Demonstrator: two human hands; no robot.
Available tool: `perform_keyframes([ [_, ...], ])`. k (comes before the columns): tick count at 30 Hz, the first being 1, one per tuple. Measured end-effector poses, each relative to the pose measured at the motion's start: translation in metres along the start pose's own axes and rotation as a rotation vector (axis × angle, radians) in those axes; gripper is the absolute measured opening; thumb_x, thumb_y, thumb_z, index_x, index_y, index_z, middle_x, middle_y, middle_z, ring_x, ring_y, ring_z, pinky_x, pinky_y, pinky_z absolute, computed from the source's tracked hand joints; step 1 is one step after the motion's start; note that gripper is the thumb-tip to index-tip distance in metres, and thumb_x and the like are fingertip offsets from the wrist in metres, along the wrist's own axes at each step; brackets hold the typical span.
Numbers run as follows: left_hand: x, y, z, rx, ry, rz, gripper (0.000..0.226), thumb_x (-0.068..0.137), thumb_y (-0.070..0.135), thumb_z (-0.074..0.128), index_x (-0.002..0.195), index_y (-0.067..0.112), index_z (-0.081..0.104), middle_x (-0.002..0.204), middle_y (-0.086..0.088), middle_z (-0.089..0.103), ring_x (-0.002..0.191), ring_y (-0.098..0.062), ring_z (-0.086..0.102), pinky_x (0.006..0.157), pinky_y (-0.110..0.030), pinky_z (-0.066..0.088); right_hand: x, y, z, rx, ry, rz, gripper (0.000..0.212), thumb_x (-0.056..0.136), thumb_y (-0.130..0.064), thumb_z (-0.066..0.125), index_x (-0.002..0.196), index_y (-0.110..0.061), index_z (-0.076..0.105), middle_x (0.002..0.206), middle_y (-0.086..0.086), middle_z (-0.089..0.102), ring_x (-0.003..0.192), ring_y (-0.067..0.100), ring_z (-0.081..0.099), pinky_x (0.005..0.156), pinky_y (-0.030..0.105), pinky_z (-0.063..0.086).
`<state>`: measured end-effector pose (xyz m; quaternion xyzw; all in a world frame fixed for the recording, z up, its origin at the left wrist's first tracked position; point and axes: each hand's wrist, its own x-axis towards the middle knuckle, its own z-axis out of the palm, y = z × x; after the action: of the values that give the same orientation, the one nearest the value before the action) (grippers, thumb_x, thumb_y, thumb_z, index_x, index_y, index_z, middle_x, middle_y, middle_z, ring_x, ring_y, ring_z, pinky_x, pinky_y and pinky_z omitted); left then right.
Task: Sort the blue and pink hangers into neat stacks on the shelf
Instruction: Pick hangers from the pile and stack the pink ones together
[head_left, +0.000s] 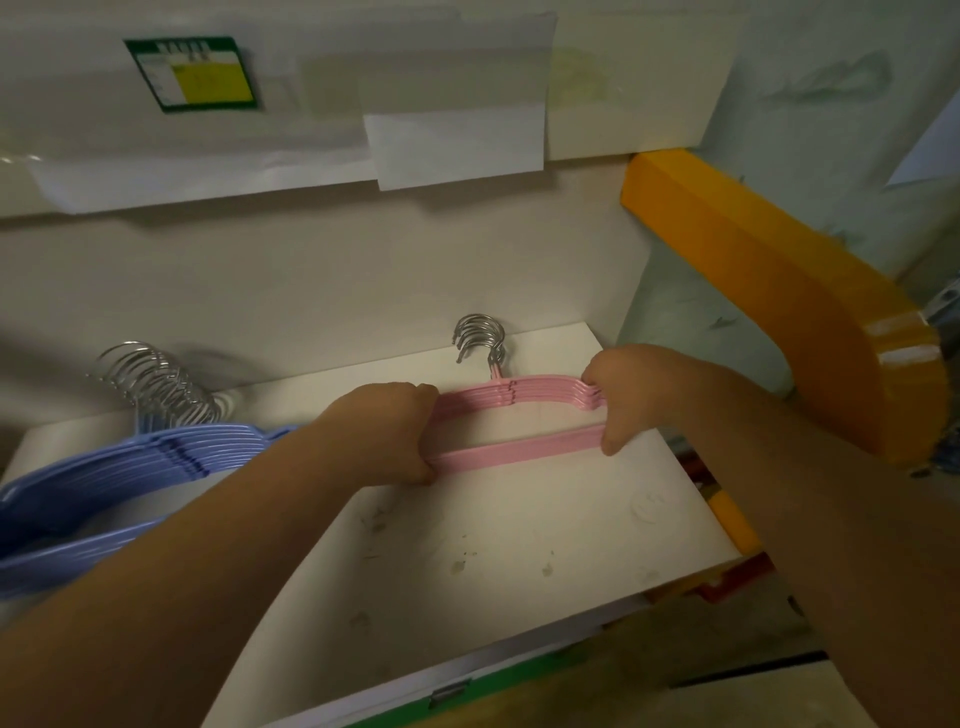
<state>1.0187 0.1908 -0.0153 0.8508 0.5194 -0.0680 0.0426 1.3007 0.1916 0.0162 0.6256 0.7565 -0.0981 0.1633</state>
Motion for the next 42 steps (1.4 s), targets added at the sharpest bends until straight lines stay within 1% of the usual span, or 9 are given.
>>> perform_keyframes([
  [8, 0.001, 0.004, 0.000, -0.062, -0.105, -0.069, 0.063, 0.062, 0.050, 0.074, 0.108, 0.022, 0.043, 0.106, 0.000, 0.056, 0.086, -0.020, 0.050, 0.073, -0.032, 0.044, 0.004, -0.005, 0.011, -0.033, -0.025, 0.003, 0.048, 0.061, -0.022, 0.074, 0.106, -0.014, 0.059, 0.094, 0.003, 0.058, 0.078, 0.020, 0.062, 0.070, 0.034, 0.058],
  [13, -0.011, 0.013, -0.003, -0.042, -0.077, -0.152, 0.125, 0.054, 0.075, 0.069, 0.151, 0.025, 0.008, 0.134, 0.000, 0.046, 0.124, -0.026, 0.043, 0.099, -0.041, 0.043, -0.015, -0.009, 0.012, 0.010, 0.182, -0.063, 0.062, 0.064, -0.041, 0.077, 0.114, -0.018, 0.047, 0.117, 0.003, 0.045, 0.106, 0.023, 0.049, 0.077, 0.033, 0.044],
  [16, -0.039, 0.028, -0.013, -0.078, 0.169, -0.159, 0.110, 0.064, 0.086, 0.041, 0.150, 0.017, 0.025, 0.141, -0.004, 0.045, 0.132, -0.028, 0.038, 0.107, -0.042, 0.037, -0.035, -0.023, 0.008, 0.158, 0.406, -0.159, 0.058, 0.074, -0.045, 0.068, 0.123, -0.020, 0.048, 0.126, 0.000, 0.047, 0.115, 0.023, 0.048, 0.091, 0.038, 0.045],
  [18, -0.067, 0.034, -0.021, -0.084, 0.295, -0.194, 0.086, 0.074, 0.073, 0.033, 0.138, 0.017, 0.046, 0.134, -0.005, 0.053, 0.125, -0.030, 0.046, 0.103, -0.044, 0.042, -0.049, -0.038, 0.005, 0.263, 0.488, -0.223, 0.054, 0.079, -0.043, 0.064, 0.127, -0.023, 0.050, 0.126, -0.005, 0.050, 0.114, 0.019, 0.050, 0.092, 0.037, 0.046],
  [23, -0.165, 0.024, -0.021, -0.109, 0.470, -0.489, 0.036, 0.081, 0.032, 0.060, 0.114, 0.020, 0.064, 0.114, 0.001, 0.064, 0.104, -0.025, 0.057, 0.086, -0.040, 0.050, -0.087, -0.101, 0.003, 0.421, 0.529, -0.357, 0.040, 0.081, -0.042, 0.062, 0.120, -0.036, 0.054, 0.114, -0.018, 0.054, 0.104, 0.007, 0.055, 0.086, 0.031, 0.050],
  [31, -0.378, -0.003, 0.008, -0.133, 0.462, -0.806, 0.046, 0.092, 0.043, 0.053, 0.137, 0.035, 0.048, 0.139, 0.016, 0.047, 0.125, -0.011, 0.044, 0.101, -0.030, 0.043, -0.151, -0.275, 0.012, 0.393, 0.503, -0.636, 0.035, 0.083, -0.051, 0.057, 0.115, -0.036, 0.057, 0.107, -0.020, 0.055, 0.097, 0.004, 0.055, 0.081, 0.029, 0.050],
  [34, -0.472, -0.014, 0.022, -0.110, 0.461, -0.932, 0.046, 0.091, 0.048, 0.051, 0.136, 0.037, 0.046, 0.137, 0.017, 0.048, 0.123, -0.010, 0.045, 0.096, -0.029, 0.045, -0.186, -0.346, 0.018, 0.403, 0.500, -0.728, 0.037, 0.084, -0.052, 0.057, 0.117, -0.036, 0.057, 0.109, -0.019, 0.055, 0.099, 0.002, 0.054, 0.081, 0.030, 0.050],
  [38, -0.606, -0.032, 0.042, -0.086, 0.464, -1.101, 0.049, 0.088, 0.051, 0.051, 0.135, 0.035, 0.048, 0.132, 0.014, 0.051, 0.122, -0.014, 0.047, 0.094, -0.032, 0.046, -0.243, -0.448, 0.031, 0.413, 0.403, -0.864, 0.028, 0.087, -0.045, 0.058, 0.114, -0.042, 0.055, 0.104, -0.024, 0.053, 0.095, -0.003, 0.052, 0.073, 0.017, 0.043],
  [42, -0.691, -0.047, 0.054, -0.076, 0.470, -1.187, 0.048, 0.085, 0.050, 0.056, 0.129, 0.031, 0.054, 0.121, 0.011, 0.056, 0.111, -0.018, 0.053, 0.089, -0.034, 0.050, -0.276, -0.532, 0.036, 0.377, 0.399, -0.941, 0.035, 0.085, -0.044, 0.058, 0.119, -0.036, 0.057, 0.110, -0.017, 0.057, 0.097, 0.002, 0.055, 0.080, 0.026, 0.050],
])
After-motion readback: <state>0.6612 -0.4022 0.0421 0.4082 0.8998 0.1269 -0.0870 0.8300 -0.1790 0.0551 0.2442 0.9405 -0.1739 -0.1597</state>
